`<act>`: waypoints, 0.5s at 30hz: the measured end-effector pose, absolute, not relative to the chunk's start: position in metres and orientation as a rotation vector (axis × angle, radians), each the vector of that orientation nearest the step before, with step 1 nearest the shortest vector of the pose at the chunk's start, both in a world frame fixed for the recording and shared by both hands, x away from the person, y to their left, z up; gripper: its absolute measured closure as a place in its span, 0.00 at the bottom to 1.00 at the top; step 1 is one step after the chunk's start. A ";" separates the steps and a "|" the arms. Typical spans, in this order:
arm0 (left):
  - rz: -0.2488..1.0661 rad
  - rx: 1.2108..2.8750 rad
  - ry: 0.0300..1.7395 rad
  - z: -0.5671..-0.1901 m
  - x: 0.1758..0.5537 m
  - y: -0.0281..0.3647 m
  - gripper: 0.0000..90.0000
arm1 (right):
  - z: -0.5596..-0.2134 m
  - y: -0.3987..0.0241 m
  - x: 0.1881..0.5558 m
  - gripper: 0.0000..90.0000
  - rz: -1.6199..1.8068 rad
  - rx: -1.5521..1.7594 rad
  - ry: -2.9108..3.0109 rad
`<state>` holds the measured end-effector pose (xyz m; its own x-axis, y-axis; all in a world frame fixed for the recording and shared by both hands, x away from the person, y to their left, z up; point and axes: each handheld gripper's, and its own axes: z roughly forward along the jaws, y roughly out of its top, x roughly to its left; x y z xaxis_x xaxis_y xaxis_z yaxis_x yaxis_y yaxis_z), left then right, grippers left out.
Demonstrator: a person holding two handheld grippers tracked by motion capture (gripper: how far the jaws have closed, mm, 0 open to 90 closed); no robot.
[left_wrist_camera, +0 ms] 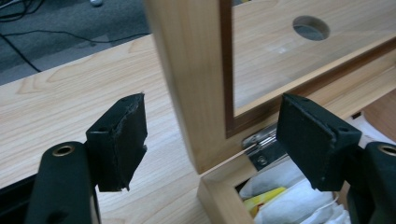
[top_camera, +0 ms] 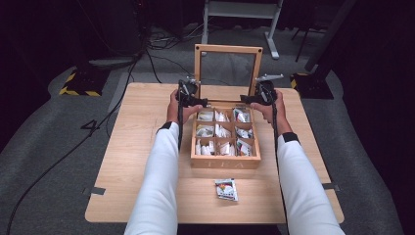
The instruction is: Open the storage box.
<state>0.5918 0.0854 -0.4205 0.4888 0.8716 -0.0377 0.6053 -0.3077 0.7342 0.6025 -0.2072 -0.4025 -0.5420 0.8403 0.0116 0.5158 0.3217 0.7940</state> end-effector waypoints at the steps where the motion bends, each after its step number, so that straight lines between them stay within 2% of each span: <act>1: 0.478 2.033 1.210 -0.420 0.591 0.084 0.28 | -0.402 -0.207 0.602 0.35 1.083 1.197 2.188; 7: 0.472 2.045 1.187 -0.416 0.590 0.078 0.29 | -0.403 -0.206 0.602 0.36 1.092 1.214 2.179; 15: 0.573 2.018 1.270 -0.417 0.594 0.091 0.26 | -0.404 -0.208 0.602 0.36 1.118 1.220 2.168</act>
<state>0.5939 0.0911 -0.4168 0.4279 0.9038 0.0110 0.6066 -0.2962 0.7377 0.6016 -0.2076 -0.4044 -0.5325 0.8458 0.0316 0.5162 0.2949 0.8041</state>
